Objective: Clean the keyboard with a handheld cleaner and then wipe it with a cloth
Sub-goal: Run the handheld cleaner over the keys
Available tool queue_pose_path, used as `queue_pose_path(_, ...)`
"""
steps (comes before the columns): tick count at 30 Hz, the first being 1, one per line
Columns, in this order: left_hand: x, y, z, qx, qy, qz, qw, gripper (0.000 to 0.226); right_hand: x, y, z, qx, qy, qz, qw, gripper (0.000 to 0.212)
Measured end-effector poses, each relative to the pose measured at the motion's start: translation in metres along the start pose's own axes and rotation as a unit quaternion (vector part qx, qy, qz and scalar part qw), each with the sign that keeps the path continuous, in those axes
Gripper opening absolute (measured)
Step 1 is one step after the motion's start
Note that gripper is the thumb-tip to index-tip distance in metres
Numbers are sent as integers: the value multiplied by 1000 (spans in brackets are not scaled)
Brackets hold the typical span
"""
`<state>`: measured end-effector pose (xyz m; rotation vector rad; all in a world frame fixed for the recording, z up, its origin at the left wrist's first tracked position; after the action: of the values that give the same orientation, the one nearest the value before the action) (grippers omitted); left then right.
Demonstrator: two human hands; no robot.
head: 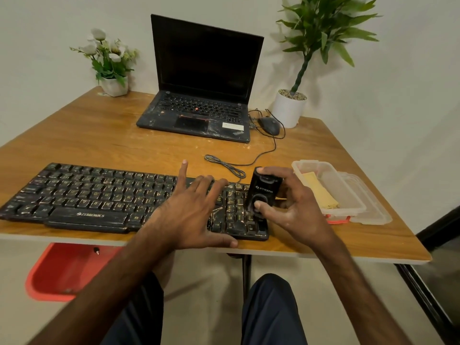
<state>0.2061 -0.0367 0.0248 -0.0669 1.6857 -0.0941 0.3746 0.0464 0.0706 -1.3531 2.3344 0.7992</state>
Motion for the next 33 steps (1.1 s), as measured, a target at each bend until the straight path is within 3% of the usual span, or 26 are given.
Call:
queue_pose_path(3, 0, 0, 0, -3, 2, -1, 1000, 128, -4, -6, 2, 14, 63, -43, 997, 62)
queue_pose_path(5, 1, 0, 0, -4, 6, 0, 1000, 127, -3, -6, -3, 7, 48, -69, 996, 61)
queue_pose_path(11, -1, -2, 1, 3, -4, 10, 1000, 129, -4, 16, 1, -3, -64, 24, 998, 60)
queue_pose_path(17, -1, -1, 1, 5, -3, 13, 1000, 127, -2, 7, -5, -22, -32, -59, 997, 59)
queue_pose_path(23, -3, -4, 1, 10, 4, 13, 1000, 129, -13, 24, 8, -3, -53, 36, 998, 59)
queue_pose_path(29, -4, -11, 0, 22, -11, 16, 1000, 128, -3, 15, 2, -8, -8, -63, 998, 57)
queue_pose_path(33, -7, -14, 1, 30, -10, 18, 999, 126, -7, 25, 5, -12, -77, -2, 997, 60)
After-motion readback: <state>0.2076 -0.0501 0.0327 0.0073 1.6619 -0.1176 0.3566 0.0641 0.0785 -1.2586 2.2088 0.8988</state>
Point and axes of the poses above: each hand's wrist, its own y-axis towards the middle knuckle, its own x-axis out of the palm, z = x × y, the point moved 6 cm from there along y, towards the middle knuckle, and after that the axes turned 12 degrees about -z, right-handed, at the moved point
